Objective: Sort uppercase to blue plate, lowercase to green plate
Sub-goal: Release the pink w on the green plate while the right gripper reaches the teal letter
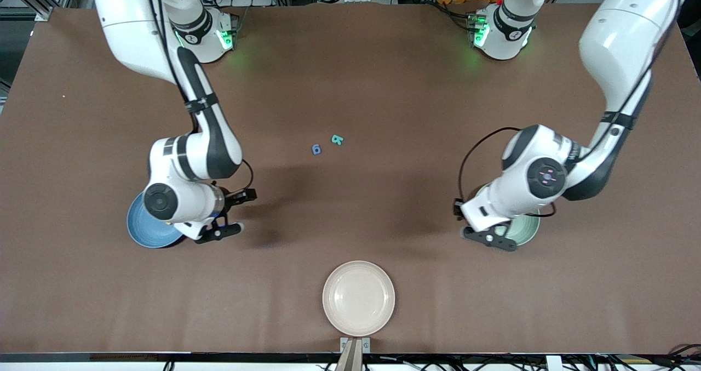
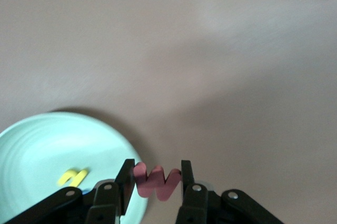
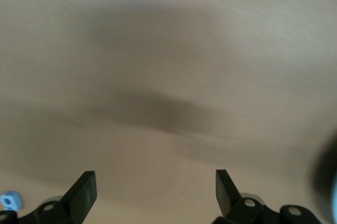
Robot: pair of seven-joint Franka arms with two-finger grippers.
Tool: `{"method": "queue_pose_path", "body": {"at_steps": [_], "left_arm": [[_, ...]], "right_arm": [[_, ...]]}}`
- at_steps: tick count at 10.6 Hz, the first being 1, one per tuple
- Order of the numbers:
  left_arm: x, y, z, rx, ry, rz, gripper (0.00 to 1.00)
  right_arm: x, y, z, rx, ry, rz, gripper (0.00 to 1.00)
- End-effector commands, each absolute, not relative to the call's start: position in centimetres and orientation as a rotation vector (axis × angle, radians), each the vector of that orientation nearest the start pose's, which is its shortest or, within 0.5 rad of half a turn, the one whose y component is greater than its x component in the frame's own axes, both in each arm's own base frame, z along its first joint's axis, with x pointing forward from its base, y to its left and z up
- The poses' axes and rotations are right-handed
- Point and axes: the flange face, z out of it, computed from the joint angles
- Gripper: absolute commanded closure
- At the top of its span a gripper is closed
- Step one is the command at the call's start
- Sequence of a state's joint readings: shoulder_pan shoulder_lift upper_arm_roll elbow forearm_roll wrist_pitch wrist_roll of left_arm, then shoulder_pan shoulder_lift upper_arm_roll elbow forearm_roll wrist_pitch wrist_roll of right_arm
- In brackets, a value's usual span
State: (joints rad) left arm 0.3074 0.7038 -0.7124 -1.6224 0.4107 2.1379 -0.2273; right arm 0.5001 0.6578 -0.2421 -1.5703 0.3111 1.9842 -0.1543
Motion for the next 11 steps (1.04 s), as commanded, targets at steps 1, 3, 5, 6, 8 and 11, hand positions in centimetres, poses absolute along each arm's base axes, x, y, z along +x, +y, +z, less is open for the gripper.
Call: {"method": "queue_pose_path", "body": {"at_steps": [1,3,5,6,8,11], "left_arm": [[63.5,-13.5,26.3,-3.172,0.44,0.121,1.0],[63.0,-10.6,24.8,-3.179,0.406,0.168,0.91],[63.1,-9.2,24.7,-3.181,0.375,0.171,0.01],[63.3,-8.8,25.2,-3.17,0.371,0.159,0.0],[63.6,-9.3,27.2,-3.142,0.386,0.104,0.0],[63.4,-11.1,32.5,-3.088,0.426,0.022,0.0]], "right_arm": [[63.1,24.7,26.7,-2.96,-0.524,0.311,0.0],[60.0,31.7,27.3,-2.942,-0.705,0.303,0.0],[57.3,35.9,28.1,-2.91,-0.872,0.285,0.0],[55.7,37.4,28.6,-2.899,-0.947,0.263,0.0],[52.0,39.0,28.3,-2.862,-1.029,0.177,0.0],[46.0,40.4,26.3,-2.832,-1.205,0.104,0.0]]}}
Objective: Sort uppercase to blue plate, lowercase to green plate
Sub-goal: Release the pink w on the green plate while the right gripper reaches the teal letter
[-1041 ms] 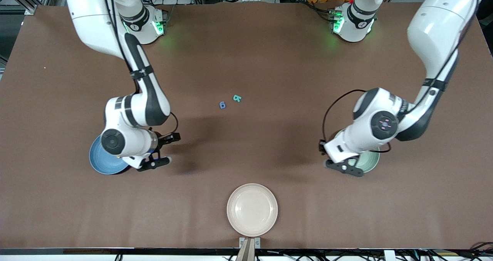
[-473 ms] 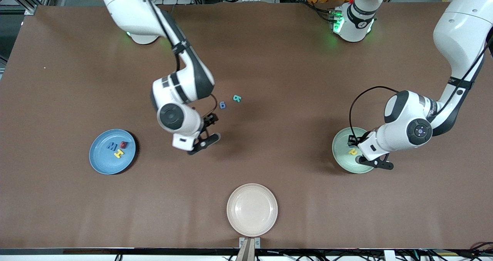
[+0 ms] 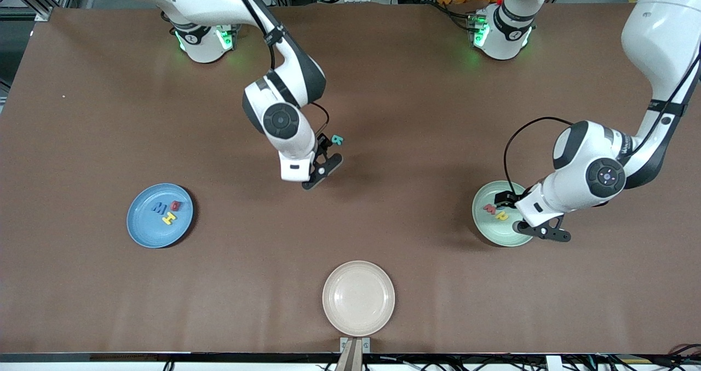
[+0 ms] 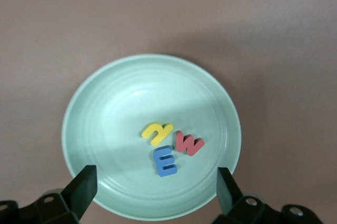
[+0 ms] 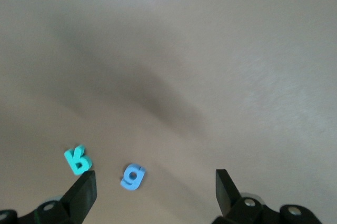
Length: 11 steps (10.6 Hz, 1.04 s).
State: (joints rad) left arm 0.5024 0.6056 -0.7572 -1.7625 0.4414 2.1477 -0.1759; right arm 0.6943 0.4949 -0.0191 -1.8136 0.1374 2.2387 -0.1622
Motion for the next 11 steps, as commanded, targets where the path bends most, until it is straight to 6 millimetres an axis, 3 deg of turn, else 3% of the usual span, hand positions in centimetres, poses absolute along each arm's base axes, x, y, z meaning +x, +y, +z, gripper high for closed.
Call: {"method": "queue_pose_path", "body": {"at_steps": [1,3,5,11], "left_arm": [[63.3,-11.5,34.3,-3.076,0.426,0.03,0.0],[62.8,-12.3,37.4,-3.045,0.414,0.045,0.0],[62.0,-12.4,40.3,-3.016,0.391,0.019,0.0],[58.6,-14.2,49.2,-3.057,0.243,-0.03,0.0]], "right_arm": [[43.6,42.1,25.3,-2.798,-1.264,0.084,0.0],[40.1,44.1,23.6,-2.745,-1.328,0.018,0.0],[38.6,45.4,22.8,-2.709,-1.433,-0.021,0.0],[37.8,46.5,18.9,-2.679,-1.518,-0.063,0.0]]}}
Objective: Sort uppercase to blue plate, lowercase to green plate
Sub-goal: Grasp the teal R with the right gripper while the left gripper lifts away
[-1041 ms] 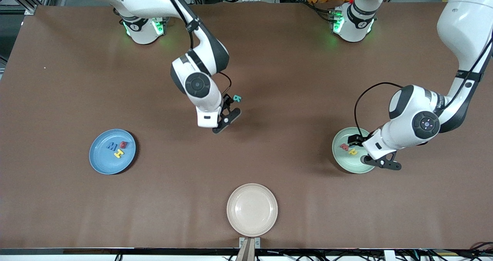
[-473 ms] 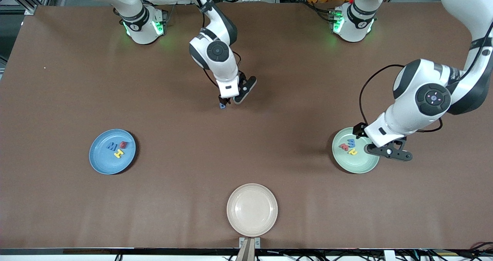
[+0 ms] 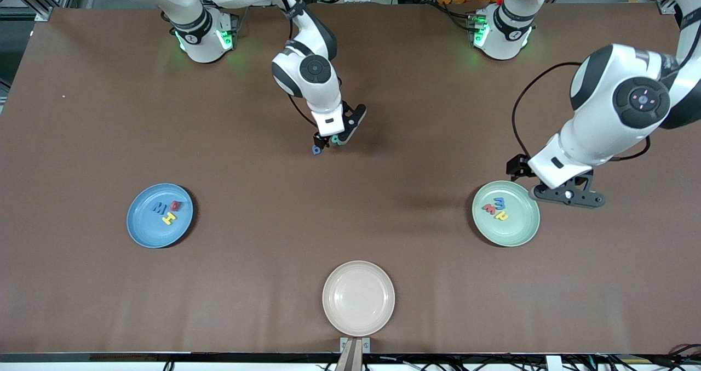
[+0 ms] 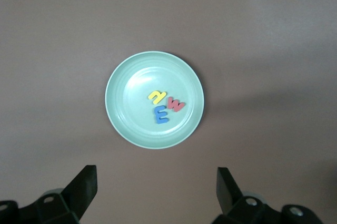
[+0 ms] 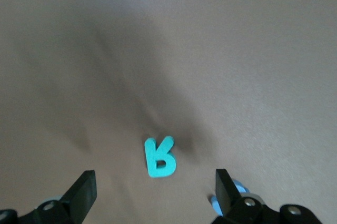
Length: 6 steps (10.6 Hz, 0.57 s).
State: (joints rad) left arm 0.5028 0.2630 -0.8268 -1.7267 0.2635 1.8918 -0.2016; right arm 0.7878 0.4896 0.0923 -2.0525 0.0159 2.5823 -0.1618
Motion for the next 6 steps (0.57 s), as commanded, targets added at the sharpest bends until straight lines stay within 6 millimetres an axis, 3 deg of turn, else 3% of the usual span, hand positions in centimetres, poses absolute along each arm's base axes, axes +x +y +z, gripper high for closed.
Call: {"method": "queue_pose_path", "body": {"at_steps": [1,3,6], "left_arm": [[58.4,-14.2,50.6,-3.043,0.251,-0.073,0.0],[58.8,-13.3,52.5,-3.044,0.228,-0.081,0.0],[58.7,-12.9,52.0,-3.045,0.221,-0.03,0.0]], "right_arm": [[37.8,46.8,18.8,-2.676,-1.522,-0.07,0.0],[37.7,46.7,18.4,-2.678,-1.523,-0.061,0.0],[37.7,46.9,17.7,-2.68,-1.529,-0.051,0.0]]}}
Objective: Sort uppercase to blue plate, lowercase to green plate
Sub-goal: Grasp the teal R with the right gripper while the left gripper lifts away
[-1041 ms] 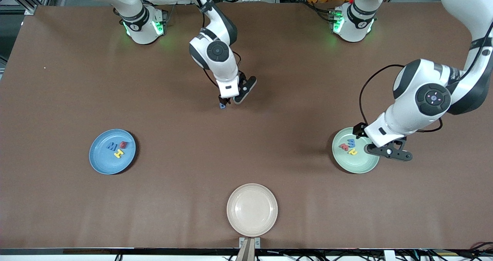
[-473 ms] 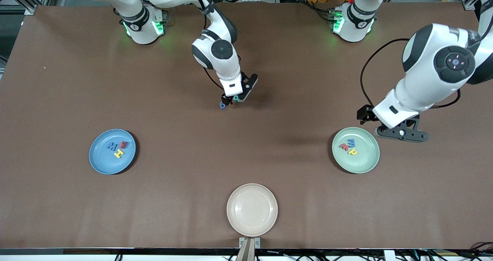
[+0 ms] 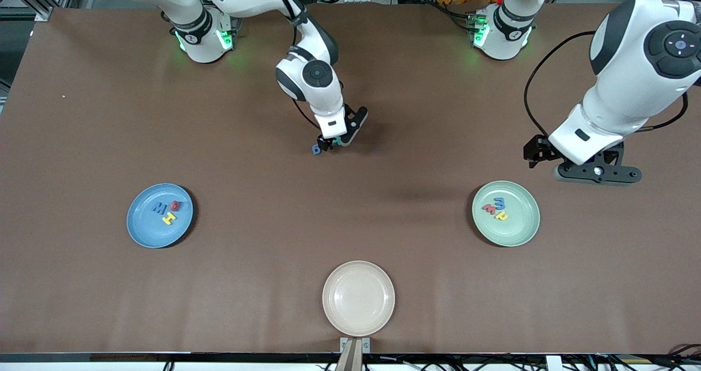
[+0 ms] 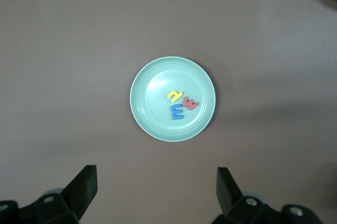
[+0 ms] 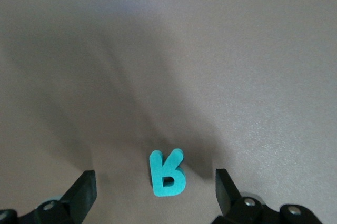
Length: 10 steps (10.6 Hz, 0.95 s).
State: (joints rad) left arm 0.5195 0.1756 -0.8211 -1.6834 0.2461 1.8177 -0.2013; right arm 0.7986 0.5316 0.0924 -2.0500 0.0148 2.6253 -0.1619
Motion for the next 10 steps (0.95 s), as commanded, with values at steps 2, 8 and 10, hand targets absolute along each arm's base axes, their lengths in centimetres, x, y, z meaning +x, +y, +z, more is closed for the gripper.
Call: {"method": "queue_pose_path", "body": {"at_steps": [2,8,10], "left_arm": [[59.0,-12.2,50.9,-3.053,0.208,0.001,0.0],[58.9,-12.7,50.6,-3.056,0.22,0.011,0.0],[58.8,-13.4,50.1,-3.107,0.209,0.042,0.0]], "right_arm": [[37.5,47.0,17.2,-2.678,-1.54,-0.041,0.0],[37.9,47.4,16.5,-2.68,-1.546,-0.043,0.01],[37.8,47.5,16.5,-2.667,-1.611,-0.058,0.72]]}}
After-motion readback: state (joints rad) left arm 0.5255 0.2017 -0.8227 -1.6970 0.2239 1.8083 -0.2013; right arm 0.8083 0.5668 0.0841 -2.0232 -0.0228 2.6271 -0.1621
